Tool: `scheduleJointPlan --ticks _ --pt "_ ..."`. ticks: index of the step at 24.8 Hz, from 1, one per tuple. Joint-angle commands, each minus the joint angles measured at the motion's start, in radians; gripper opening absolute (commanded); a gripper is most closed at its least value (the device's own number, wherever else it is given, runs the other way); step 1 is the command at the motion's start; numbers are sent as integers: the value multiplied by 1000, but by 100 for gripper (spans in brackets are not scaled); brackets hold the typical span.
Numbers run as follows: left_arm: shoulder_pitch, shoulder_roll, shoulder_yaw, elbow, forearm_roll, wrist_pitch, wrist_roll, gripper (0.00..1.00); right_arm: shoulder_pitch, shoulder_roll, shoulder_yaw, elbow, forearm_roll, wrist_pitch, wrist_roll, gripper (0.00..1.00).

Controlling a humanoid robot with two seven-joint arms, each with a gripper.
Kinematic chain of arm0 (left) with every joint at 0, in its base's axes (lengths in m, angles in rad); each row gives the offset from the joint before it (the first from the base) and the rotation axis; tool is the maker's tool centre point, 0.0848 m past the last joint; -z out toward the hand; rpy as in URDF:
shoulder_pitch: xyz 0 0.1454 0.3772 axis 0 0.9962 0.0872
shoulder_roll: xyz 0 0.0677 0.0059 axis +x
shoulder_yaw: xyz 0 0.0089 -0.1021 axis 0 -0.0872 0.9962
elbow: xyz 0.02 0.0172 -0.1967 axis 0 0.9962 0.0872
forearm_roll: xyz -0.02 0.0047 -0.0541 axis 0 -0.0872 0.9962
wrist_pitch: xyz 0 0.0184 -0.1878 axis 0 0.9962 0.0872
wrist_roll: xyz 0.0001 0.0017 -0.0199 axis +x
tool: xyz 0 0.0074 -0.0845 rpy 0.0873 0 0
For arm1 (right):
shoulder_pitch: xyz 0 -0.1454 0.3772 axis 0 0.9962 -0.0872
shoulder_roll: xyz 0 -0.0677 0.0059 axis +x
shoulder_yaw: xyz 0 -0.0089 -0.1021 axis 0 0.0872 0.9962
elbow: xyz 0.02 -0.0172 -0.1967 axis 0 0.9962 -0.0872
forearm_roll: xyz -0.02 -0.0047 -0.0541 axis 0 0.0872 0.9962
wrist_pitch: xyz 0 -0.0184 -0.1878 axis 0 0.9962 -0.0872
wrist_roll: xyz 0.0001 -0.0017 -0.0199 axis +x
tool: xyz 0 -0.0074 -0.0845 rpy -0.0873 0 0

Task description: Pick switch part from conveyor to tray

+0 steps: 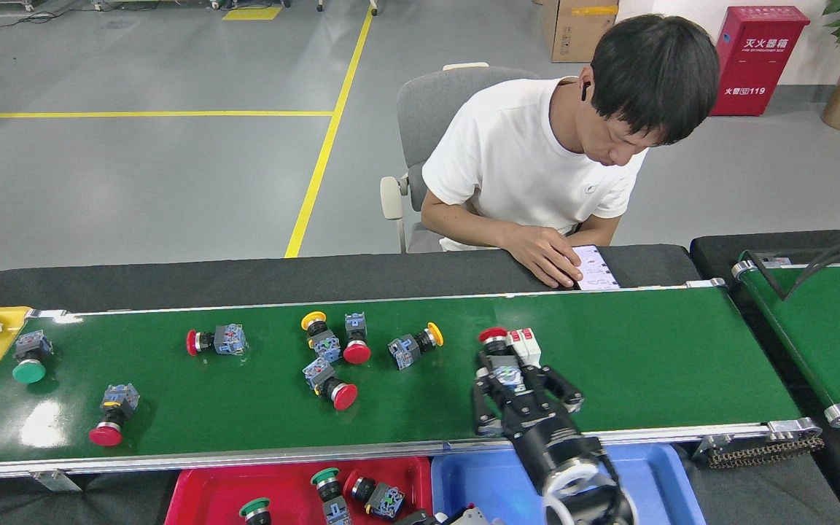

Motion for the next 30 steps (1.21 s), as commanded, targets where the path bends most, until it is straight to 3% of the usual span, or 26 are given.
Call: scheduleJointPlan --ticks 1,3,7,12,14,19,23,24,25,26,30 --pt "-9 -1 9 -9 7 -13 2 100 -9 -25 -45 -17 -24 -10 -3 16" --pt "-6 6 35 -18 35 -15 4 100 -11 -31 -78 -17 -36 -11 -3 16" --pt "26 12 216 -93 242 -38 1 100 -11 -47 -107 -17 -39 -22 -3 16" --pt "70 33 544 -101 421 -42 -4 100 1 -45 -90 -20 -39 -68 -1 16" --pt "75 44 650 -79 438 -42 -4 100 32 -33 -50 -34 -39 -119 8 17" --pt "57 47 866 4 423 -16 -4 100 58 -18 195 -39 -37 -284 14 24" --pt "-6 85 901 86 423 -8 -4 100 61 1 312 -28 -39 -473 59 37" --pt "-22 93 901 100 424 -10 -4 100 61 5 340 -13 -39 -493 78 57" --pt "-32 96 898 109 423 -10 -4 100 60 18 364 10 -39 -495 89 92" --pt "-32 98 895 111 424 -10 -4 100 60 27 375 27 -44 -505 92 99" --pt "-16 95 891 103 423 -13 -4 100 46 67 369 70 -53 -568 92 99"
